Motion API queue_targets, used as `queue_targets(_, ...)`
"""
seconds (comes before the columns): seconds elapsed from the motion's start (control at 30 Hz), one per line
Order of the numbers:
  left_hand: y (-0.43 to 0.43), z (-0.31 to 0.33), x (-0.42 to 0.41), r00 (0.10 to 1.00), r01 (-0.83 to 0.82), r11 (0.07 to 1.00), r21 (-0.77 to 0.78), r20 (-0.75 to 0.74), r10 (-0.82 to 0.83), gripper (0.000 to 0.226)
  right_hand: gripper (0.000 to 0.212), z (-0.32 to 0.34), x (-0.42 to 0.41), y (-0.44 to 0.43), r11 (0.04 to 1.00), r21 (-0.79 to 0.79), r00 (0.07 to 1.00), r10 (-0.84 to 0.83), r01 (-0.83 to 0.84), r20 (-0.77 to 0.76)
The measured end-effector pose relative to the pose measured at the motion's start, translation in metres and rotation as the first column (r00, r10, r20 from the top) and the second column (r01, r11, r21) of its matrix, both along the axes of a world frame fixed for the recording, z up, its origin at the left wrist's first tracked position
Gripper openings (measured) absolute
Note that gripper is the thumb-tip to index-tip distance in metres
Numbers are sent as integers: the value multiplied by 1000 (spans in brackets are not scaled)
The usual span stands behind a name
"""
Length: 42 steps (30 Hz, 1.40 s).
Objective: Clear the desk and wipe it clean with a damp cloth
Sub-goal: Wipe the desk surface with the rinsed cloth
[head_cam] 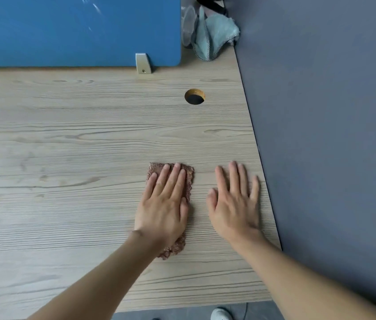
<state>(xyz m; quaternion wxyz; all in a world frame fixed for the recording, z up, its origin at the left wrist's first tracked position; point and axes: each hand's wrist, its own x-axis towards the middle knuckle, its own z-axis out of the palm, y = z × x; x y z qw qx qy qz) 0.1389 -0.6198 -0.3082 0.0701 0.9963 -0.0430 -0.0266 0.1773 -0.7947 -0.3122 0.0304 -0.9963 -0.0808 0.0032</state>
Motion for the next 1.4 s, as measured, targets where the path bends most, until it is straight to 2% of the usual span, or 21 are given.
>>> queue_targets(0.07, -6, -1, -1, 999, 42, 999, 5, 11, -42, 66, 63, -1, 0, 0, 1000, -12, 1000, -6, 6, 7)
queue_targets(0.23, 24, -3, 12, 947, 321, 947, 27, -1, -321, 64, 64, 1, 1, 0, 1000, -28, 1000, -1, 0, -2)
queue_targets(0.27, 32, -4, 18, 953, 303, 952, 31, 17, -304, 63, 64, 1, 0, 0, 999, -35, 1000, 0, 0, -8)
queue_targets(0.37, 28, -2, 27, 999, 14, 1000, -15, 33, -14, 65, 64, 1, 0, 0, 999, -46, 1000, 0, 0, -9)
queue_targets(0.4, 17, -1, 27, 999, -31, 999, -19, 31, 31, 66, 64, 0, 1, 0, 999, -47, 1000, -4, 4, -7)
queue_targets(0.43, 5, -1, 25, 999, -13, 1000, -23, 29, 14, 67, 64, 1, 1, 0, 999, -46, 1000, -8, 7, -8)
queue_targets(0.53, -1, -5, 25, 969, 247, 969, -15, 18, -246, 65, 65, 1, 0, 0, 999, -51, 1000, 5, -6, -13)
queue_targets(0.6, 17, -7, 37, 940, 340, 940, 6, 23, -340, 64, 65, 1, 1, -1, 999, -44, 1000, 2, -2, -4)
queue_targets(0.63, 24, -7, 42, 947, 319, 948, 11, 27, -319, 64, 65, 1, 0, -2, 999, -44, 1000, 4, -4, -2)
queue_targets(0.73, 25, -4, 50, 996, 81, 997, -3, 31, -81, 66, 64, 1, 1, -1, 999, -44, 1000, 3, -3, 6)
queue_targets(0.77, 18, -3, 51, 998, 48, 999, -11, 31, -48, 67, 64, 0, 2, -1, 999, -45, 1000, 1, -1, 7)
queue_targets(1.0, 18, -3, 52, 966, 260, 966, -5, -7, -260, 65, 63, 2, 0, -1, 999, -47, 1000, -2, 2, -3)
queue_targets(1.23, 5, 0, 57, 997, 73, 997, -39, -6, -74, 67, 62, 2, -1, -2, 1000, -23, 1000, -1, 1, 5)
queue_targets(1.27, 2, 2, 56, 995, 95, 995, -35, -23, -96, 67, 61, 5, 0, 0, 1000, -13, 1000, -7, 7, 1)
queue_targets(1.4, 37, 2, 77, 929, 367, 930, 27, -58, -365, 64, 42, 18, 34, 14, 987, 92, 991, -134, 131, 26)
